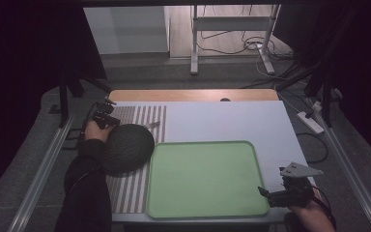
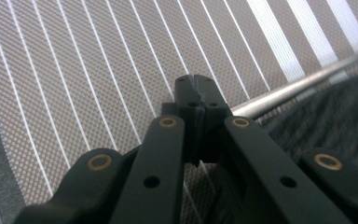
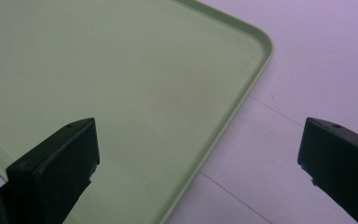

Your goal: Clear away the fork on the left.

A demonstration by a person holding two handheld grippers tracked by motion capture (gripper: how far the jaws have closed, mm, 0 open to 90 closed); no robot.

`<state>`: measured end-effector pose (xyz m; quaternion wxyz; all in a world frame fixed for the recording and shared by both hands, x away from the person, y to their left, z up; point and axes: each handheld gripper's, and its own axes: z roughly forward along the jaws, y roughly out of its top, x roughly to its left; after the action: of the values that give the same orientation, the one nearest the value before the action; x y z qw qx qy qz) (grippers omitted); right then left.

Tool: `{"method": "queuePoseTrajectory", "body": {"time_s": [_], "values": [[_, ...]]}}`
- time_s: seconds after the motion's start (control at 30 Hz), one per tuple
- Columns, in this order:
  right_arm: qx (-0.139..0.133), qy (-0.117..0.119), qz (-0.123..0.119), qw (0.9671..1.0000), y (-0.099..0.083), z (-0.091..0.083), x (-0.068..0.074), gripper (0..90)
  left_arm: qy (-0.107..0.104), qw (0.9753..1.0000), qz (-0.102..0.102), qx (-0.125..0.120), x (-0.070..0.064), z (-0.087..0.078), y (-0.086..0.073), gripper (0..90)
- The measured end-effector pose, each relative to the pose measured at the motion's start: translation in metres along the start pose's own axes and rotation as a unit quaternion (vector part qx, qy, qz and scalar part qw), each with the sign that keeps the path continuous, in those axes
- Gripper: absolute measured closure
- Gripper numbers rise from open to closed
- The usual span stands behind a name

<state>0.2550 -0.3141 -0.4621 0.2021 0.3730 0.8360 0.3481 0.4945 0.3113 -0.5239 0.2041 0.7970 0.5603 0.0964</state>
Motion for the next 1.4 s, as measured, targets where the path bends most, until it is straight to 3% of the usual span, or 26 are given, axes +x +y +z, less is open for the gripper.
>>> {"method": "queuePoseTrajectory", "body": {"time_s": [0.13,0.2,0.33,0.43,0.5,0.57,0.6,0.67,0.7,0.73,0.77,0.83,0.87,0.9,1.1,1.2,1.23,1.27,1.4], "values": [[0.000,0.000,-0.004,1.0000,0.000,0.000,0.001,0.0,-0.015,0.9995,0.020,0.021,0.001,-0.004,-0.004,88.8],[0.000,0.000,-0.004,1.0000,0.000,0.000,0.001,0.0,-0.014,0.9994,0.020,0.024,0.002,-0.005,-0.005,88.8],[0.002,-0.001,-0.005,1.0000,0.000,0.000,0.001,0.0,-0.031,0.9992,0.008,0.021,0.009,-0.007,-0.009,88.8],[0.003,-0.001,-0.005,1.0000,0.000,0.000,0.001,0.0,-0.034,0.9992,0.004,0.021,0.009,-0.007,-0.009,88.7],[0.003,0.000,-0.006,1.0000,0.000,0.000,0.001,0.0,-0.029,0.9996,-0.003,0.005,0.010,-0.009,-0.008,87.6],[0.003,0.000,-0.006,1.0000,0.000,0.000,0.001,0.0,-0.029,0.9995,-0.011,-0.006,0.011,-0.011,-0.007,75.9],[0.003,0.000,-0.006,1.0000,0.000,0.000,0.001,0.0,-0.039,0.9984,-0.028,-0.032,0.012,-0.017,-0.005,71.3],[0.003,0.000,-0.006,1.0000,0.000,0.000,0.001,0.0,-0.043,0.9977,-0.033,-0.041,0.012,-0.019,-0.004,58.4],[0.003,0.000,-0.006,1.0000,0.000,0.000,0.001,0.0,-0.045,0.9971,-0.034,-0.051,0.011,-0.021,-0.002,58.4],[0.002,0.001,-0.007,1.0000,0.000,0.000,0.001,0.0,-0.042,0.9970,-0.031,-0.057,0.008,-0.021,0.002,38.0],[0.002,0.001,-0.007,1.0000,0.000,0.000,0.001,0.0,-0.042,0.9970,-0.031,-0.057,0.008,-0.021,0.002,31.7],[0.002,0.002,-0.008,1.0000,0.000,0.000,0.001,0.0,-0.035,0.9972,-0.025,-0.062,0.001,-0.020,0.007,22.7],[0.002,0.001,-0.008,1.0000,0.000,0.000,0.002,0.0,-0.043,0.9968,-0.010,-0.067,-0.007,-0.018,0.013,18.7],[0.002,0.001,-0.008,1.0000,0.000,0.000,0.002,0.0,-0.043,0.9968,-0.010,-0.067,-0.007,-0.018,0.013,14.8],[0.003,0.002,-0.010,0.9999,0.000,0.001,0.001,0.0,-0.062,0.9960,0.045,-0.046,-0.041,-0.006,0.033,0.6],[0.003,0.001,-0.010,0.9999,0.000,0.001,0.002,0.0,-0.069,0.9949,0.065,-0.032,-0.058,0.004,0.043,0.0],[0.003,0.002,-0.010,0.9999,0.000,0.001,0.001,0.0,-0.069,0.9941,0.081,-0.017,-0.068,0.011,0.048,0.0],[0.003,0.002,-0.010,0.9999,0.000,0.001,0.001,0.0,-0.069,0.9941,0.081,-0.017,-0.068,0.011,0.048,0.0],[0.003,0.002,-0.009,0.9999,0.000,0.000,0.001,0.0,-0.051,0.9917,0.117,0.015,-0.088,0.028,0.056,0.0]]}}
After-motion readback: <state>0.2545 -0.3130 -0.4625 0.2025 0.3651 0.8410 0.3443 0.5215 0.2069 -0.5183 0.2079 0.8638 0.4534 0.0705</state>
